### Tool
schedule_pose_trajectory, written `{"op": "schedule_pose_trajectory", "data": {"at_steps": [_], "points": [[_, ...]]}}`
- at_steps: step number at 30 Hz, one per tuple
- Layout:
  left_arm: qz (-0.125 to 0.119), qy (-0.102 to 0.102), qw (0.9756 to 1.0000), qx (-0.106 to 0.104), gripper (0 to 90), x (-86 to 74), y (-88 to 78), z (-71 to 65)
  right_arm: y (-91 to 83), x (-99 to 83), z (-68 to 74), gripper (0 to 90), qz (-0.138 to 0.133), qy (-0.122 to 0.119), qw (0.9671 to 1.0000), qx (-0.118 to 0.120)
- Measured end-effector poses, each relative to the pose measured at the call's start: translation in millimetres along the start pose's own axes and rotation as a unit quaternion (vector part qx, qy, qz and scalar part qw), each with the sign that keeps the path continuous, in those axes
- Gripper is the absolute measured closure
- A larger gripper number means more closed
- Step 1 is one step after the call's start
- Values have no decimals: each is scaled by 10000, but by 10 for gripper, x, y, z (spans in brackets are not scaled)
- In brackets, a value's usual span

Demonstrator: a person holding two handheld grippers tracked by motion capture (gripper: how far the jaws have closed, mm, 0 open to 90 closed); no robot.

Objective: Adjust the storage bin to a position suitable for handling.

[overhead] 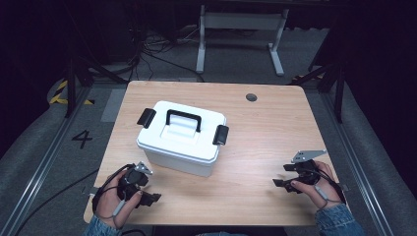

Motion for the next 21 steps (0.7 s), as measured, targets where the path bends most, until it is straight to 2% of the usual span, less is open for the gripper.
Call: {"op": "schedule_pose_trajectory", "data": {"at_steps": [5, 7, 12, 15, 19, 21], "points": [[12, -52, 10000, 45, 261, 2, 0, -1, -19, 62, 40, 214, -57, 37, 10000, -3], [22, -44, 10000, 36, 259, 4, 7, -4, -31, 89, 66, 243, -19, -61, 10000, -31], [33, -50, 10000, 56, 258, 6, 7, -9, -97, 201, 124, 324, -51, -234, 9997, 102], [43, -45, 10000, 57, 258, 8, 8, -7, -156, 291, 163, 353, -83, -292, 9995, 124], [37, 14, 10000, 90, 258, 11, 13, -4, -239, 445, 225, 375, -139, -475, 9988, 68], [48, -18, 10000, 53, 258, 10, 14, -10, -272, 520, 258, 386, -159, -561, 9983, 74]]}}
Point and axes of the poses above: each handheld gripper's, and its own axes: y roughly forward along the jaws, x roughly out of its top, z roughly to its left, the point moved 2 cm from there along y, roughly forward along the jaws, and after that the axes turned 6 degrees about y, right-handed, at the moved point
